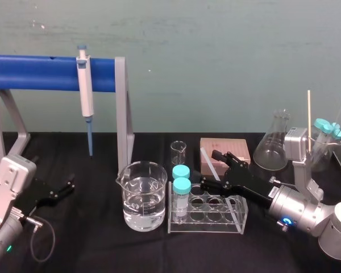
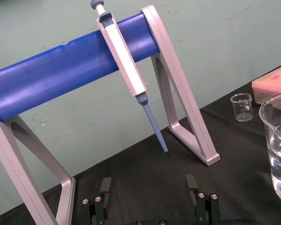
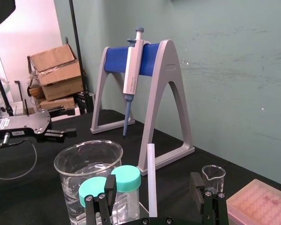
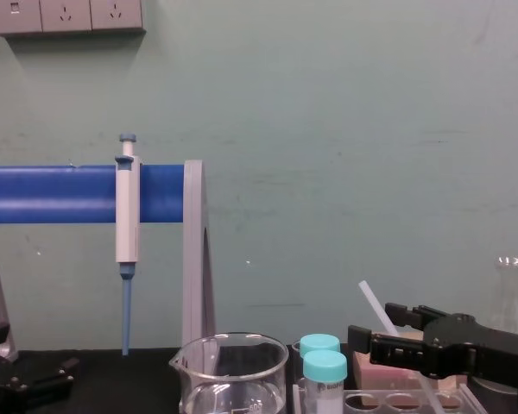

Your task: Pick up the stirring rod with one hand, then place it down.

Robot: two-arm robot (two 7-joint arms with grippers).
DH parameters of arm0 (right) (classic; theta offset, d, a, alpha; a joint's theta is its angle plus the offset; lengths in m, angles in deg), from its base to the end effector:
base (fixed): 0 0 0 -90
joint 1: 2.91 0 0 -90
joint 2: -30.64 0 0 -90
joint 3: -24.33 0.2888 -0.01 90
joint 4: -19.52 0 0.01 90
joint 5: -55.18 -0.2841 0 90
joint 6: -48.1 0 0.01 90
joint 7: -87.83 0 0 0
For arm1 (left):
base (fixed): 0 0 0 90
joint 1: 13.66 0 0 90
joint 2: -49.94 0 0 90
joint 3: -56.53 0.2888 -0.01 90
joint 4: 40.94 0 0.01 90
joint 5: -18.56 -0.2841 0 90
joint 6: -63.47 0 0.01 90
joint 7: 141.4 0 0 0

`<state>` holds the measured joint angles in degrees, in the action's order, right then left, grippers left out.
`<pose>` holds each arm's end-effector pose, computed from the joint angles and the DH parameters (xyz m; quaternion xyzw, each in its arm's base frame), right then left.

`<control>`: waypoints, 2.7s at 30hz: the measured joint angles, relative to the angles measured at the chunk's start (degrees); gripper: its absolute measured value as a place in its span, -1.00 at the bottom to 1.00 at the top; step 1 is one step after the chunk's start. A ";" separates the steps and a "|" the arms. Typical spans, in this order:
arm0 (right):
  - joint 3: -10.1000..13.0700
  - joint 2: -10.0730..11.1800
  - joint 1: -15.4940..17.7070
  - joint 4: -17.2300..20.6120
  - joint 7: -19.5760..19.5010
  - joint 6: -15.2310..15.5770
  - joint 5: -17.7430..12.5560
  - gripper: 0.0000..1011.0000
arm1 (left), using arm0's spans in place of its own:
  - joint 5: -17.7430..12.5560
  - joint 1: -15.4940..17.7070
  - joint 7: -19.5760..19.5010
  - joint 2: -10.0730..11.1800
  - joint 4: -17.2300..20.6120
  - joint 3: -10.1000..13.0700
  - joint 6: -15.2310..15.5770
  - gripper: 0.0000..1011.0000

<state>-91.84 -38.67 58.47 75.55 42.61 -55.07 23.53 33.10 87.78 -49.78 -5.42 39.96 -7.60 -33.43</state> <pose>0.4212 -0.0606 -0.3039 0.0146 0.0005 -0.3176 0.9481 0.3346 0.0885 -0.2966 0.1415 -0.1325 0.5799 0.7913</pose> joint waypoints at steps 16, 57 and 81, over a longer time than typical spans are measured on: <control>0.08 -0.05 0.03 -0.09 0.26 0.23 -0.35 0.53 | 0.00 0.00 0.00 0.00 0.00 0.00 0.00 0.98; 1.68 0.07 2.20 3.89 -2.31 -5.88 2.05 -0.85 | 0.00 0.00 0.00 0.00 0.00 0.00 0.00 0.98; 8.16 -1.58 7.07 11.02 -10.73 -23.35 10.93 -0.85 | 0.00 0.00 0.00 0.00 0.00 0.00 0.00 0.98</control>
<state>-83.68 -40.25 65.55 86.58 31.88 -78.42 34.46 33.10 87.77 -49.78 -5.42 39.96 -7.61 -33.43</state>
